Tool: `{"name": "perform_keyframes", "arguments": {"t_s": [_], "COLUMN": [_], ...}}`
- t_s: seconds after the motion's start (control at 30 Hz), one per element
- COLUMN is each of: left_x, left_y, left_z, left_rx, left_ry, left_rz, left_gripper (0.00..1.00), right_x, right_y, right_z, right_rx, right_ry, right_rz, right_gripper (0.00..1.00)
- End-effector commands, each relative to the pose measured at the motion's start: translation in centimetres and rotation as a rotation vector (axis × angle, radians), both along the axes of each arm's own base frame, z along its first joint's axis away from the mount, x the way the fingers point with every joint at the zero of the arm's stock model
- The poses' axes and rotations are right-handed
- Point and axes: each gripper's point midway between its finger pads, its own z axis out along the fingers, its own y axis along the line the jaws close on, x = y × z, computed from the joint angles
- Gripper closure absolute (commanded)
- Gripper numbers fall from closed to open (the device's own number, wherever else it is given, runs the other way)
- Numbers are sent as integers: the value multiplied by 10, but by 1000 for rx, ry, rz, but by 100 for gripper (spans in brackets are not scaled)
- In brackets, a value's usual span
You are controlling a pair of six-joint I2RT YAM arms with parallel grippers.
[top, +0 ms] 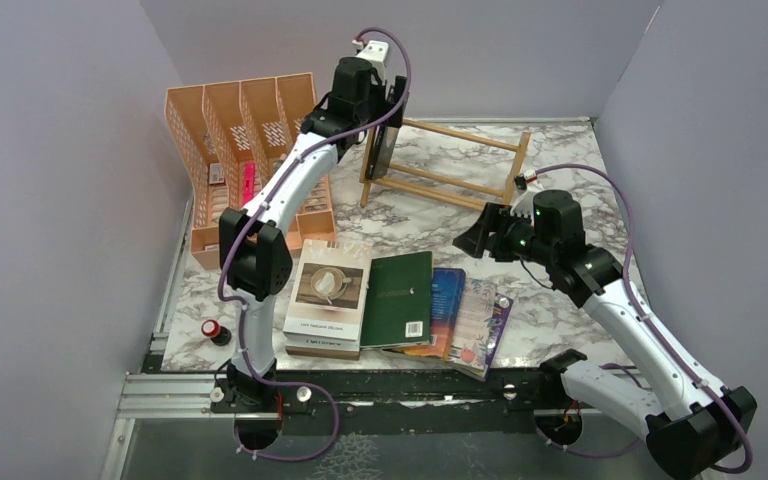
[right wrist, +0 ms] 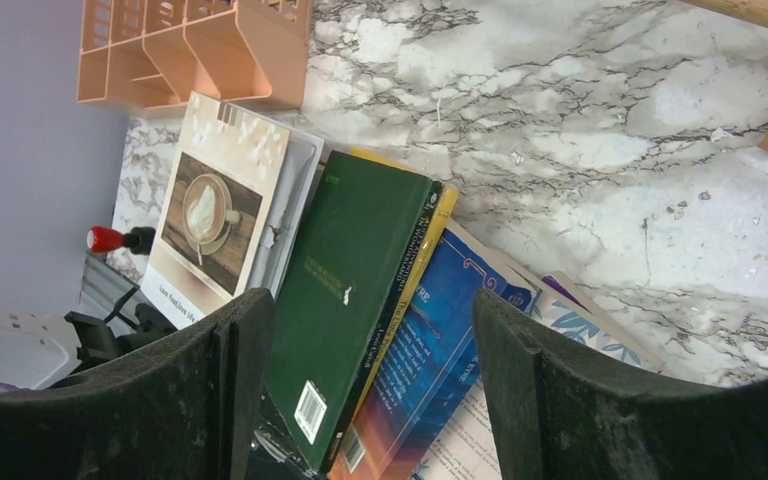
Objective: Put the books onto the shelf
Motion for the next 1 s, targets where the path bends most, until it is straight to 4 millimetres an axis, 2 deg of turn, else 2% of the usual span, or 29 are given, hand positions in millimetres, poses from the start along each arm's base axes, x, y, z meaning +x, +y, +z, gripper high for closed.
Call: {"name": "perform_keyframes", "arguments": {"t_s": [0.0, 0.13, 0.23, 0.43, 0.57, 0.63, 0.67, 0.7, 0.77, 0.8, 0.9, 0.97], "left_x": [10, 23, 27, 26, 25, 24, 23, 23, 21, 20, 13, 1], "left_y": [-17, -4, 2, 4, 7, 6, 6, 6, 6, 6, 10, 15], "left_z": [-31, -50, -55, -49, -45, -43, -43, -41, -37, -32, -17, 0], "left_rx": [19, 41, 39, 26, 34, 36, 37, 37, 33, 30, 32, 28], "left_ry": [56, 86, 93, 87, 78, 77, 77, 73, 69, 61, 41, 25], "left_rz": [-63, 49, 89, 99, 106, 99, 96, 90, 88, 87, 83, 77], "left_gripper": [1, 3, 17, 44, 49, 59, 60, 53, 27, 21, 13, 10], "right_x": [0, 3, 5, 10, 11, 11, 11, 10, 10, 9, 8, 8], "right_y": [-3, -4, -4, -2, 0, 0, 0, 1, 1, 2, 4, 5], "right_z": [1, 1, -2, -8, -9, -10, -11, -11, -10, -10, -8, -7], "right_rx": [-4, -14, -23, -33, -34, -33, -32, -28, -24, -22, -22, -17], "right_ry": [-18, -25, -20, -12, -7, -2, -1, -2, 2, 4, 4, -1], "right_rz": [-16, -23, -25, -16, -10, -10, -10, -8, -8, -4, 15, 21], "right_gripper": [24, 24, 24, 24, 25, 24, 25, 25, 25, 25, 24, 24]}}
